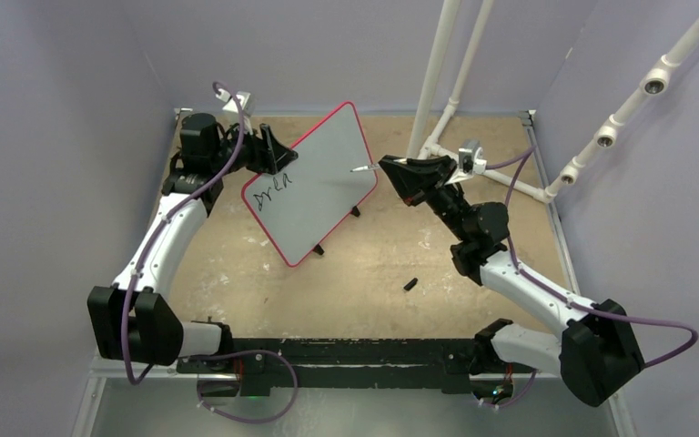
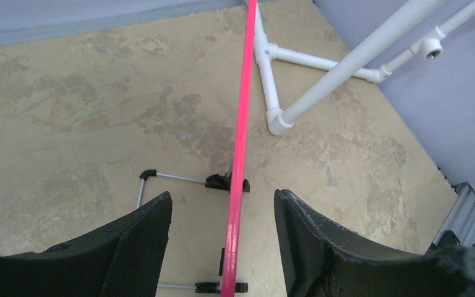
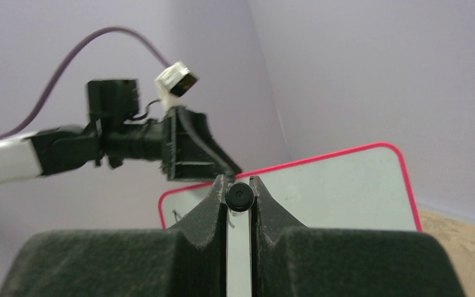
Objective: Write a sentence on the whiteboard
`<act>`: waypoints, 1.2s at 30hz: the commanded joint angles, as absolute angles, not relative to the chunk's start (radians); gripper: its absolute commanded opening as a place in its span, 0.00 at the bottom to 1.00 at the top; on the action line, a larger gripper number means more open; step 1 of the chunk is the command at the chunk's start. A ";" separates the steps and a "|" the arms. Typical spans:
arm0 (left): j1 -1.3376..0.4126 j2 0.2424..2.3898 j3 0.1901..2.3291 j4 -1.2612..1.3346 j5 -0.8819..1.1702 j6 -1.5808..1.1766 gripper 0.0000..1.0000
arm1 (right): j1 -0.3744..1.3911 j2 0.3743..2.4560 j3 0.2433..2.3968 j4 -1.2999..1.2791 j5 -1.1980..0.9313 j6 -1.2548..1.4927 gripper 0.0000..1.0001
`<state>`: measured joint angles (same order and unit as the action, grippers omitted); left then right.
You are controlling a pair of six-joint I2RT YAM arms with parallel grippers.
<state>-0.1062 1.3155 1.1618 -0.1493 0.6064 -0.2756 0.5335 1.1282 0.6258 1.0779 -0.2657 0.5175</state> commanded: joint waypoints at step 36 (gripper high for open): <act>-0.189 1.404 1.149 -0.201 0.928 -0.132 0.00 | 0.594 1.217 0.636 1.181 -0.378 0.462 0.00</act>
